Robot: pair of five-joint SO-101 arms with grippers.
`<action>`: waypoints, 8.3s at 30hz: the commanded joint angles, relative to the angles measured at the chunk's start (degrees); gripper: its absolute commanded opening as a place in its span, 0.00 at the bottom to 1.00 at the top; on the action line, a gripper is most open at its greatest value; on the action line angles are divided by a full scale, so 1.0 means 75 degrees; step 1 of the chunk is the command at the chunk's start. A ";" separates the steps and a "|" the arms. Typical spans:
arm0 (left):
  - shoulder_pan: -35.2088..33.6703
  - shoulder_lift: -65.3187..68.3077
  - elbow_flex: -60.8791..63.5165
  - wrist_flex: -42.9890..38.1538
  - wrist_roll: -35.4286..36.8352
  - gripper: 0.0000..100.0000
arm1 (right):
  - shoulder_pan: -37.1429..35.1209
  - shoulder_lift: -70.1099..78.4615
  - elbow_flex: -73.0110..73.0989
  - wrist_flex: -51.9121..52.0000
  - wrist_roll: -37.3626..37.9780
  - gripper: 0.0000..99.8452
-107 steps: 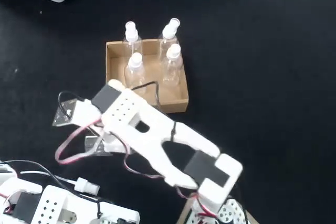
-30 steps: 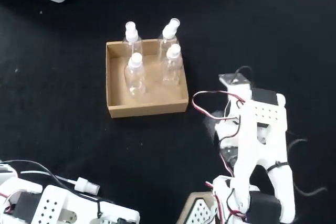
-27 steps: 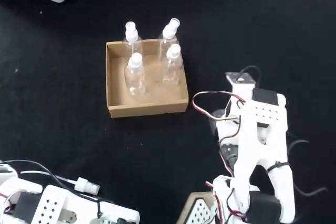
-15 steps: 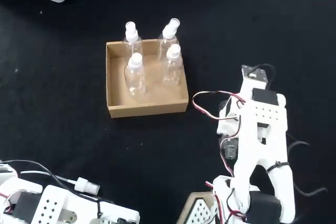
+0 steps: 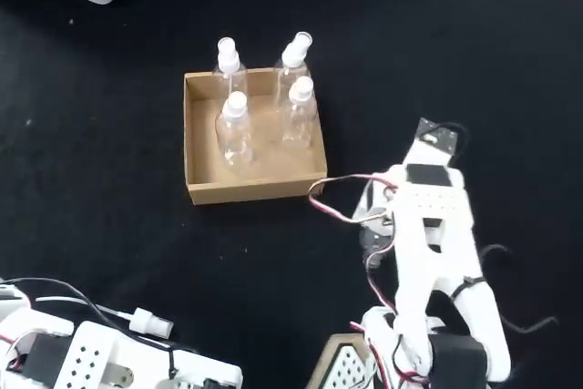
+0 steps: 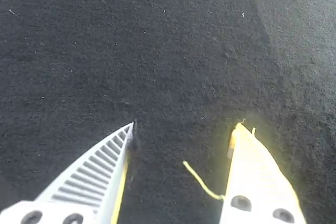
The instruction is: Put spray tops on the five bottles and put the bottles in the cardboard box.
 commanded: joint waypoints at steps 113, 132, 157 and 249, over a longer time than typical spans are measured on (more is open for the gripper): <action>0.0264 -0.0105 -0.0041 -0.0176 -0.0035 0.27 | 0.1348 -0.0393 -0.1811 0.1571 0.5204 0.44; 0.0311 -0.0105 0.0193 -0.0610 -0.0047 0.27 | 0.2297 -0.0393 -0.2620 0.3059 0.8791 0.44; 0.0322 -0.0105 0.0193 -0.0598 -0.0047 0.27 | 0.2297 -0.0393 -0.2596 0.3634 1.2460 0.44; 0.0334 -0.0105 0.0205 -0.0598 -0.0047 0.27 | -0.0715 -0.0381 0.1354 -0.1489 1.4933 0.44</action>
